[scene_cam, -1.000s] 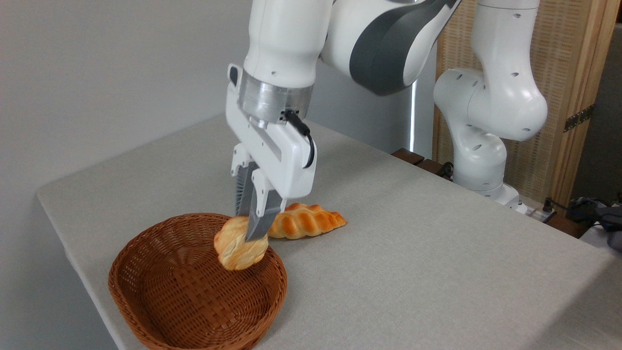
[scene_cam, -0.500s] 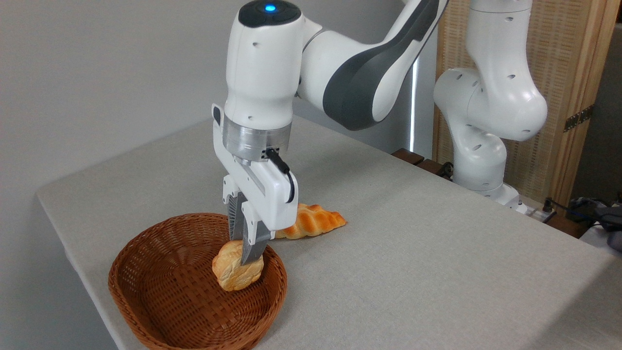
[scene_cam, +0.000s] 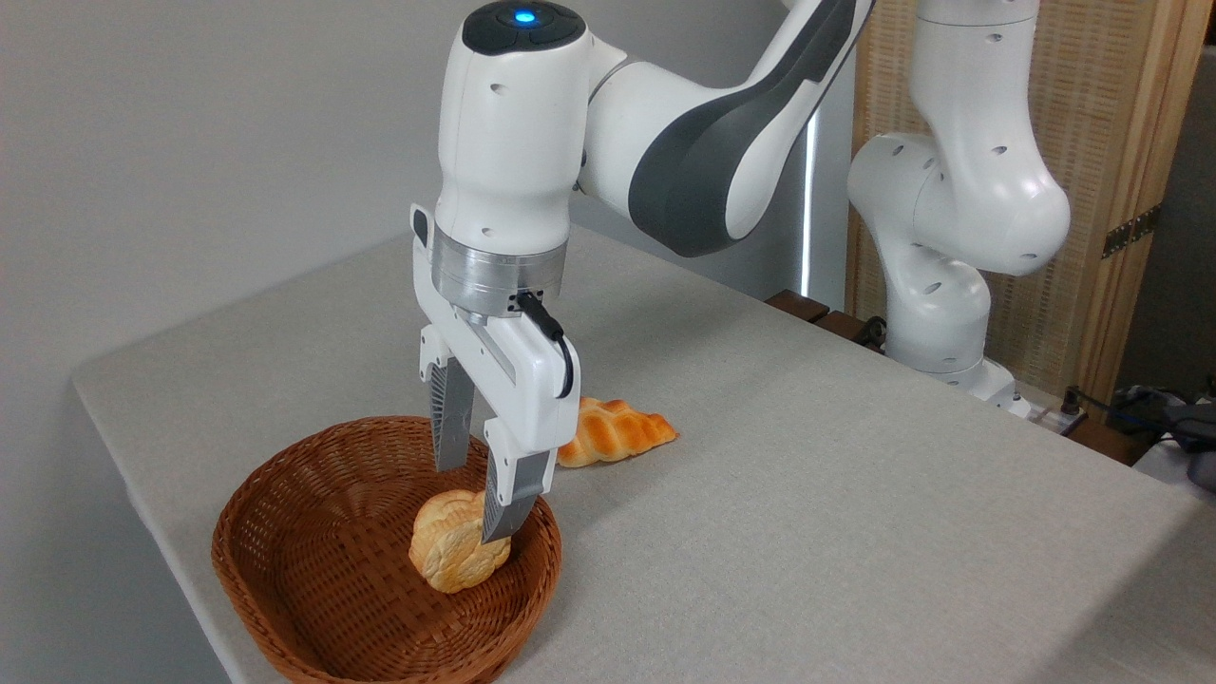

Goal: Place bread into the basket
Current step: 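Lower the bun into the basket and open the gripper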

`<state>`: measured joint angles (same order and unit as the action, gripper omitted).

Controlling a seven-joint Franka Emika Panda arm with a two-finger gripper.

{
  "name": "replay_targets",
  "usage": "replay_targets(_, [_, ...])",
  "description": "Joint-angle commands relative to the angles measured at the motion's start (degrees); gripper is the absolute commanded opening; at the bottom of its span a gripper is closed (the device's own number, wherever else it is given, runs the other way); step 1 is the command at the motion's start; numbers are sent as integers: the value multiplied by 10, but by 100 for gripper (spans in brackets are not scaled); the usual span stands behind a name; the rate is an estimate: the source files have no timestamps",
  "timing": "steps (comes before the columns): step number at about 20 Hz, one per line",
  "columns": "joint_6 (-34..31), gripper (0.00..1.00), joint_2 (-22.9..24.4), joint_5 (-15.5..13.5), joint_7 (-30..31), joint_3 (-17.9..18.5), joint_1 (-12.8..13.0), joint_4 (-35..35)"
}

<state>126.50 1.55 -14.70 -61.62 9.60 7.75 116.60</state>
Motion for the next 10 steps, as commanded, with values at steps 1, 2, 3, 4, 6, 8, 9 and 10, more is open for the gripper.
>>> replay_targets(1, [1,100,6,-8,13,4,-1,-4])
replay_targets(2, [1,100,8,-8,22,5,-3,-4])
replay_targets(3, [-1,100,11,-7,36,5,-4,-9])
replay_targets(4, [-1,100,13,-7,48,5,-4,-11])
replay_targets(6, [-1,100,14,-6,63,5,-4,-12])
replay_targets(8, [-5,100,20,5,69,5,-4,-12])
replay_targets(9, [-11,100,20,15,76,5,-4,-12])
replay_targets(10, [-12,100,21,22,84,5,-4,-12])
